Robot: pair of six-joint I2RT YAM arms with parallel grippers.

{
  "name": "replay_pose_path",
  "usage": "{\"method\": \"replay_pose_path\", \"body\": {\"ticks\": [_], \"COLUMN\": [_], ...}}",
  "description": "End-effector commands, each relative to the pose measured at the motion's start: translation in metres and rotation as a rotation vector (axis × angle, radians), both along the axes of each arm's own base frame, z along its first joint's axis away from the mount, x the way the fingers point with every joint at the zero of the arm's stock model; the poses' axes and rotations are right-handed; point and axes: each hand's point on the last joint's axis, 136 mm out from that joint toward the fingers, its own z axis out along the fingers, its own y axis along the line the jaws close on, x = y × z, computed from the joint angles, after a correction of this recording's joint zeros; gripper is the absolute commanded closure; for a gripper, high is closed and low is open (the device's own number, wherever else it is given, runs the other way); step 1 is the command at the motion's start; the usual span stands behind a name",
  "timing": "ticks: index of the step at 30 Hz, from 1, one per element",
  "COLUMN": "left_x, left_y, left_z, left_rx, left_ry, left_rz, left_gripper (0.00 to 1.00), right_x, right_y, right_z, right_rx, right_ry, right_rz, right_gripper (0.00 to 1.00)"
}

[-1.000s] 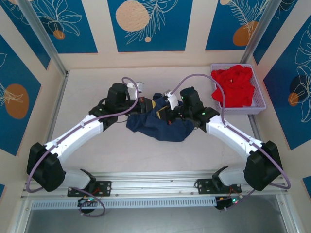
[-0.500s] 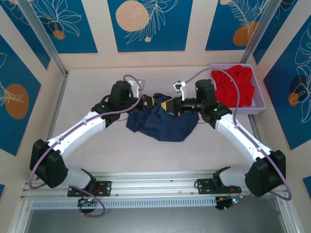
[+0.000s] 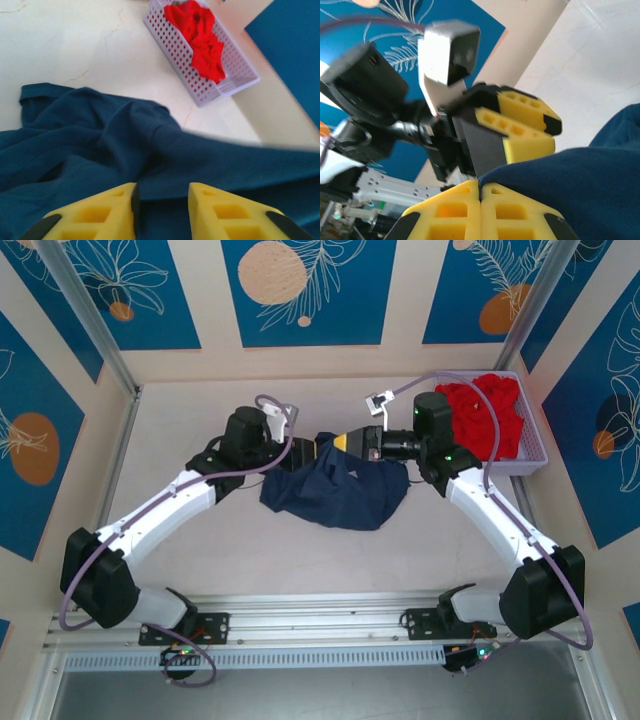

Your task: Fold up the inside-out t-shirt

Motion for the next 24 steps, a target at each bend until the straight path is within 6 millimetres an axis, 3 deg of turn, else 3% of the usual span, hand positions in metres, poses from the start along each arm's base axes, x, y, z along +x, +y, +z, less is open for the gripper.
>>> {"method": "replay_pose_path", "body": {"ticks": [1,6,10,15,17,22,24], "left_x": [-0.019,-0.03,-0.022,-0.018,-0.021,-0.035,-0.037], "left_y": [0.004,-0.008,-0.022,-0.032,-0.034,-0.035,-0.031], "left_z": [-0.005,-0.023,-0.03,-0.048,-0.059,-0.1,-0.105], "left_rx": [0.012,-0.017,-0.017,-0.015,-0.025,0.012,0.028], "left_ry": [-0.056,-0.04,-0.04,-0.017,0.002,0.057,0.056], "left_rz": [-0.076,-0.159,-0.175,-0.187,-0.192,-0.206,-0.202], "left_gripper": [0.58,0.52,0.53,0.81,0.89,0.9,0.87], "right_x": [0.002,0.003,0.004,0.011,0.018,0.031,0.032], "right_y": [0.0,0.001,0.0,-0.007,-0.014,-0.023,-0.024], "right_z": [0.023,0.03,0.033,0.042,0.048,0.059,0.057], "right_rx": [0.07,0.086,0.091,0.113,0.134,0.181,0.179], "right_ry": [0.041,0.052,0.058,0.061,0.068,0.089,0.101], "right_rz": [0.003,0.0,-0.005,-0.034,-0.064,-0.091,-0.095], "right_gripper": [1.0,1.0,1.0,1.0,1.0,1.0,1.0]}}
